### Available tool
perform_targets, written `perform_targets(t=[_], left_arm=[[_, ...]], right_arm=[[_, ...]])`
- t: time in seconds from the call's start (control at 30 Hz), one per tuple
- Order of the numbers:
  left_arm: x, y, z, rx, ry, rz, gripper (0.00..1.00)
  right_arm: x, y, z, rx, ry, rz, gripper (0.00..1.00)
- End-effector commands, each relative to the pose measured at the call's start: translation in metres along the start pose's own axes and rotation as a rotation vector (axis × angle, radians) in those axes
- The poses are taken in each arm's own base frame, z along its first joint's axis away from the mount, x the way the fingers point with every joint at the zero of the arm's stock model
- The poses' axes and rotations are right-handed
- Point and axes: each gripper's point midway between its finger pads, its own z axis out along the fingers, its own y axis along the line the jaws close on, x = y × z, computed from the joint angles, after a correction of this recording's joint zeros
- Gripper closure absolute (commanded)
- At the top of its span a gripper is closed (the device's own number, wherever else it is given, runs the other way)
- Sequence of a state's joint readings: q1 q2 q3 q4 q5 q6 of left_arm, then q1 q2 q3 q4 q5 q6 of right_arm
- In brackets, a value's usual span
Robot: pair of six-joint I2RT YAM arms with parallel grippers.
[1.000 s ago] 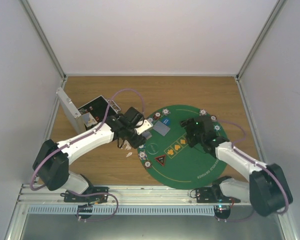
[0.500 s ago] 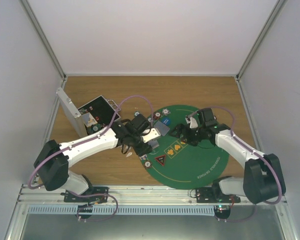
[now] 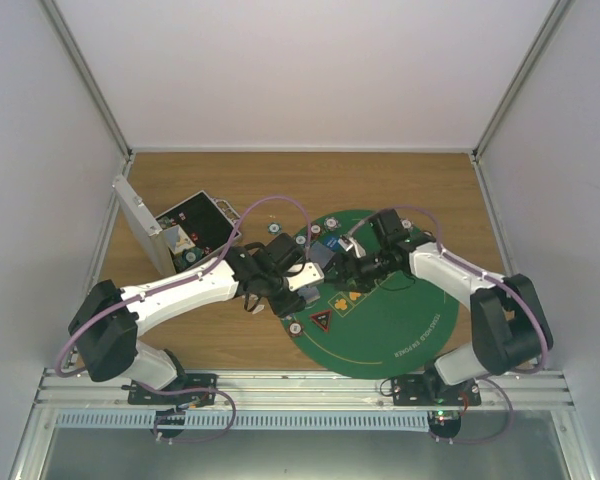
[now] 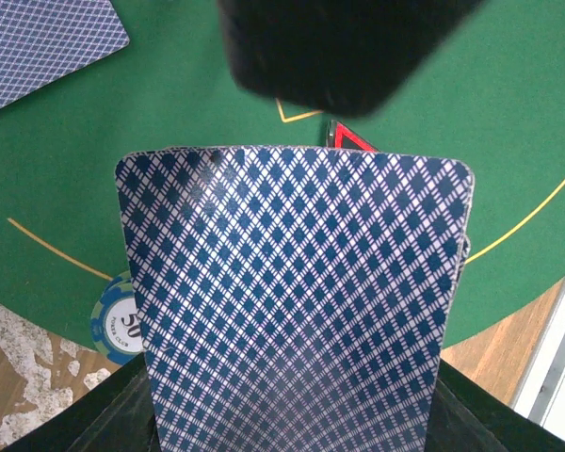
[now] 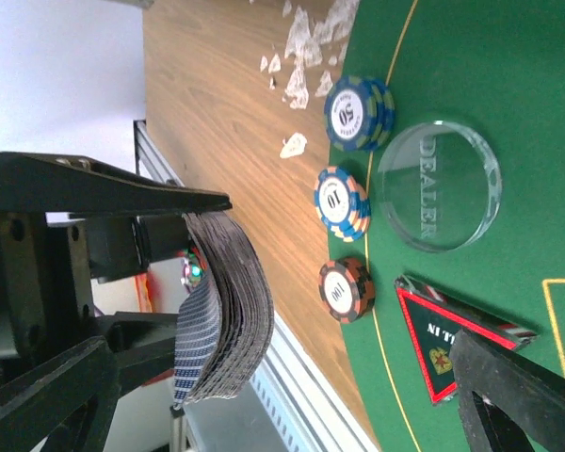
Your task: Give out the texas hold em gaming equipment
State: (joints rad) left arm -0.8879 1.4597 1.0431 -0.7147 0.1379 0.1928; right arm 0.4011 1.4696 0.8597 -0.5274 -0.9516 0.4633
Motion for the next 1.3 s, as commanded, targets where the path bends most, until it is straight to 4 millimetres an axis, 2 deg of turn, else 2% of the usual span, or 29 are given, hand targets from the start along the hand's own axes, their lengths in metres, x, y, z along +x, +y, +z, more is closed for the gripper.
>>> perform_targets(t=[0.0, 0.17, 0.3, 0.5, 0.63, 1.0, 1.27], left_arm=[[-0.01, -0.003, 0.001, 0.006, -0.038, 0.023, 0.41], [-0.011, -0.004, 0.001, 0.009, -0.04, 0.024, 0.41], [-0.011, -0.005, 0.0, 0.008, -0.043, 0.027, 0.41], [-0.011, -0.005, 0.001, 0.004, -0.038, 0.029, 0.41], [-0.011, -0.004, 0.0, 0.0, -0.038, 0.031, 0.41], [-0.01, -0.004, 0.001, -0.004, -0.037, 0.031, 0.41], [-0.009, -0.003, 0.0, -0.006, -0.036, 0.03, 0.41]], right_arm=[[0.008, 0.013, 0.009, -0.053, 0.074, -0.031, 0.04], [0.01, 0.009, 0.018, -0.043, 0.109, -0.02, 0.1], [0.009, 0.014, 0.025, -0.049, 0.131, -0.033, 0.12], [0.01, 0.011, 0.036, -0.028, 0.171, -0.034, 0.22], [0.01, 0.009, 0.04, 0.002, 0.185, -0.045, 0.25], [0.015, -0.008, 0.038, 0.109, 0.195, -0.029, 0.44], [0.009, -0.009, 0.03, 0.137, 0.162, -0.022, 0.49]])
